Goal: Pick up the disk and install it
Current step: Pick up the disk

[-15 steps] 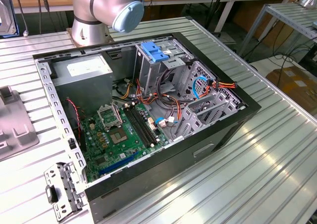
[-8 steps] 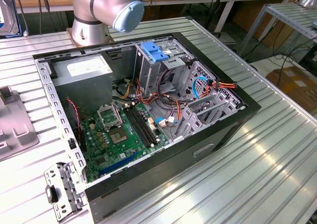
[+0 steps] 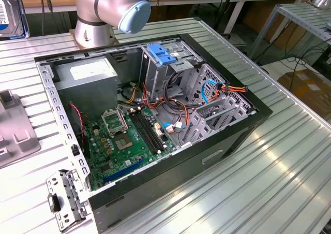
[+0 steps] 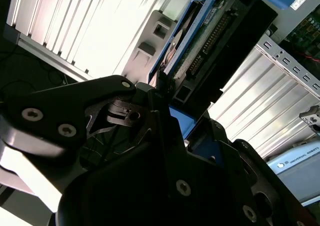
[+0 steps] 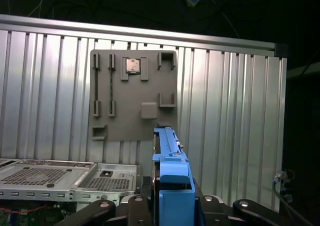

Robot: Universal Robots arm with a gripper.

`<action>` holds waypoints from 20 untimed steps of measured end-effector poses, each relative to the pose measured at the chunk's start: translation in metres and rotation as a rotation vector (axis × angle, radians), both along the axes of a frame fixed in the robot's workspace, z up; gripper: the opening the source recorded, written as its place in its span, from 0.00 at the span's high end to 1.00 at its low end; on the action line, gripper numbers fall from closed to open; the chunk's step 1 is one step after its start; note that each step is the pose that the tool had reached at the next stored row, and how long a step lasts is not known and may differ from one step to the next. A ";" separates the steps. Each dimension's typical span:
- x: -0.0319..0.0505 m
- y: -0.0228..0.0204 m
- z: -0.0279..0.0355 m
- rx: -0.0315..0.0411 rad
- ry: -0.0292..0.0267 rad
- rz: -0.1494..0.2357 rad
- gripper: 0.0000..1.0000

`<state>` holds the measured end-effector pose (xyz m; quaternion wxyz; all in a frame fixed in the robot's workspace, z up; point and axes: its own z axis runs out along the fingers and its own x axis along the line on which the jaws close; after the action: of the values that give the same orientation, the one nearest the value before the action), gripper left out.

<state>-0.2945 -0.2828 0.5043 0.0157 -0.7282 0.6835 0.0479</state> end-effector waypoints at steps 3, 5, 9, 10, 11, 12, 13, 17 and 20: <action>0.0024 -0.0004 0.0000 -0.0001 0.0001 0.000 0.63; 0.0028 -0.0007 0.0000 0.0000 -0.0001 0.000 0.63; 0.0039 -0.0010 0.0000 0.0000 0.0001 0.000 0.63; 0.0044 -0.0012 0.0000 0.0000 0.0000 0.000 0.63; 0.0048 -0.0013 0.0000 0.0000 0.0000 0.000 0.63; 0.0052 -0.0014 0.0000 0.0000 0.0000 0.000 0.63; 0.0056 -0.0015 0.0000 0.0000 0.0001 0.000 0.63; 0.0072 -0.0022 0.0000 0.0000 0.0001 0.000 0.63; 0.0083 -0.0026 0.0000 0.0000 0.0001 0.000 0.63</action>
<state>-0.2862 -0.2854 0.5043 0.0157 -0.7282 0.6835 0.0479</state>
